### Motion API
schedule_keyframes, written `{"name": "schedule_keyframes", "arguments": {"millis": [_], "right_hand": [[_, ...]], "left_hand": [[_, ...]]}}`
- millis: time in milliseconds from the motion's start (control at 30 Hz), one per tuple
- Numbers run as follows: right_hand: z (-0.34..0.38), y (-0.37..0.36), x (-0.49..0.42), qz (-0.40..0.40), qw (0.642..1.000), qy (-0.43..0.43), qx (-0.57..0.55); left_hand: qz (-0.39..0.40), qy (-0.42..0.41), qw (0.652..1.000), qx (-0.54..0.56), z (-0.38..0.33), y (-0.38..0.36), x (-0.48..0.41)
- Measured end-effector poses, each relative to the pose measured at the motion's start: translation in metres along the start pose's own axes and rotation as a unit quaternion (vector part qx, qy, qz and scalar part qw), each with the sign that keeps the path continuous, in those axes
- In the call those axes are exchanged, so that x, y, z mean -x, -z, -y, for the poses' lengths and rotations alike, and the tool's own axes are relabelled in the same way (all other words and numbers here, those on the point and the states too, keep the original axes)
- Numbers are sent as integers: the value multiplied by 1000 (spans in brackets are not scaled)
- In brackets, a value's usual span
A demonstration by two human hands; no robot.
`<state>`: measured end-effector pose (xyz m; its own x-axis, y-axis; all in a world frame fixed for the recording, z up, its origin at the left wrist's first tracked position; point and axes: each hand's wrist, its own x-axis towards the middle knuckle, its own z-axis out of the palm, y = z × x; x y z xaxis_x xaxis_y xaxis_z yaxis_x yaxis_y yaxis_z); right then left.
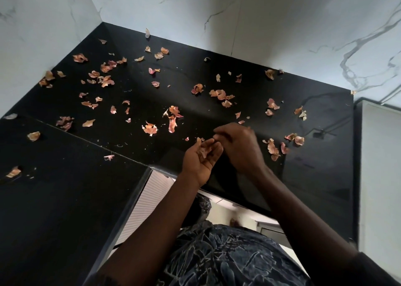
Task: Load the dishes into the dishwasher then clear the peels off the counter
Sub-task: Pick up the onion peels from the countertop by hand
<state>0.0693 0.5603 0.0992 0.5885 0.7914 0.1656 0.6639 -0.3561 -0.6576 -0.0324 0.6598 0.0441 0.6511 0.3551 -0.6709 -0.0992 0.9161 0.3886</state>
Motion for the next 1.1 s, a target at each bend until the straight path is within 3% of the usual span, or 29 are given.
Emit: {"name": "schedule_keyframes", "arguments": {"millis": [67,167,267,667,833,933,1100], "right_hand": [[-30,9,-9,-23,998,-60,27],[-75,9,-13,20,988,-121,99],[-90,-2,-4,72,983,-100,137],[-88,-7,2,46,984,-87,148],[-79,-8,-1,72,986,-79,125],[-55,-5,0,34,993,-74,85],[2,-12,9,61,998,-7,-22]], "left_hand": [[-3,4,1000,18,-1,0,2],[2,5,1000,22,-2,3,4],[9,6,1000,23,-3,0,6],[14,2,1000,7,-1,-4,9],[17,3,1000,0,0,-4,10],[11,3,1000,-8,-2,-4,7],[18,5,1000,-9,1,1,2]]}}
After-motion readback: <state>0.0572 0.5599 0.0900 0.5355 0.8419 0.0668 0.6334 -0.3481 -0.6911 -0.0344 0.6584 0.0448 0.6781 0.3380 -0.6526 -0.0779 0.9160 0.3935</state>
